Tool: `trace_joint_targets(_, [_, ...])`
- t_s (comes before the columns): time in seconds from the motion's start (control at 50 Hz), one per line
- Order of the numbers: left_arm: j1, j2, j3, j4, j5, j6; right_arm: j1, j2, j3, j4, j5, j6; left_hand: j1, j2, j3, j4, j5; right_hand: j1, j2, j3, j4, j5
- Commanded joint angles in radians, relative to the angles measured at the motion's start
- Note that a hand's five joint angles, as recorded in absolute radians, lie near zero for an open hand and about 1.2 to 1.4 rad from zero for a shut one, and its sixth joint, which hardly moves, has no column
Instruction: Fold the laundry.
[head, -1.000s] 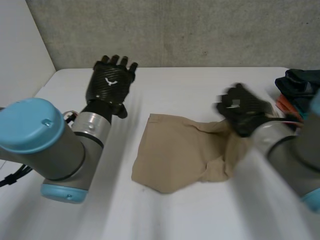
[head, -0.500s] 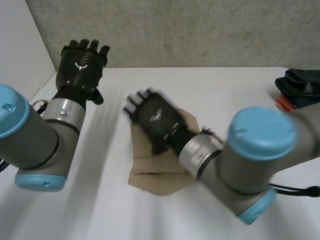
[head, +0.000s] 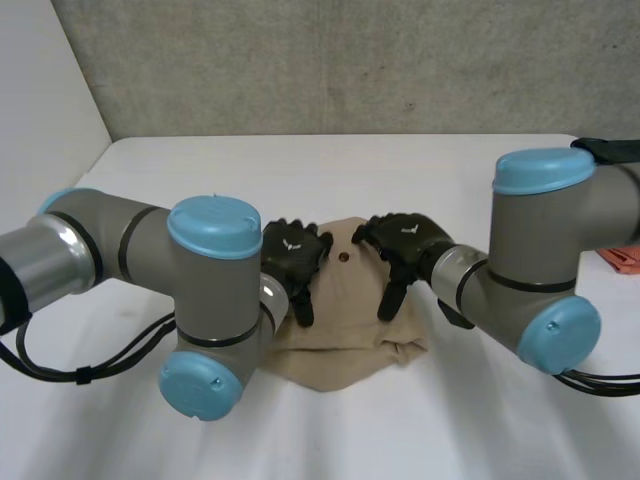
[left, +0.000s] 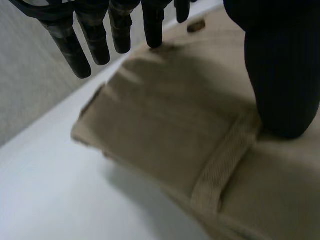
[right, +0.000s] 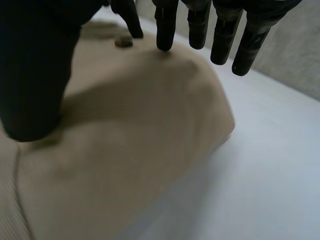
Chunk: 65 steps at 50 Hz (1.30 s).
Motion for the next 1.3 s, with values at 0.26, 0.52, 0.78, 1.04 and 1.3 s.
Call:
trace_joint_targets(0.26, [0.023,-0.074,0.027,-0.075,-0.031,0.178,0.012,0.08,0.065,-0.13,0.133,-0.22,-0.009,-0.025,-0.032,-0.024,-0.039,-0.04,-0.048,-0.038,-0.066,-0.071])
trace_joint_targets(0.52, [0.028,0.183,0.045,-0.026,0.136,0.164,0.005,-0.234,0.261,-0.259,0.177,-0.128,-0.009,-0.025,-0.032,-0.024,-0.039,-0.04,-0.048,-0.038,-0.066,-0.071])
trace_joint_targets(0.78, [0.193,0.308,0.061,-0.152,0.75,0.022,0.154,-0.339,0.7,-0.619,0.18,-0.168,0.029,0.014,0.006,0.015,-0.001,-0.04,-0.048,-0.038,-0.066,-0.071])
trace_joint_targets(1.04, [0.192,0.289,0.042,-0.15,0.739,-0.012,0.183,-0.078,0.67,-0.895,0.202,-0.325,0.023,0.008,0.0,0.009,-0.007,-0.04,-0.048,-0.038,-0.066,-0.071])
trace_joint_targets(1.3, [0.186,0.286,0.036,-0.15,0.741,-0.006,0.183,0.086,0.446,-0.929,0.209,-0.375,0.026,0.011,0.003,0.012,-0.004,0.307,0.299,0.309,0.281,0.277])
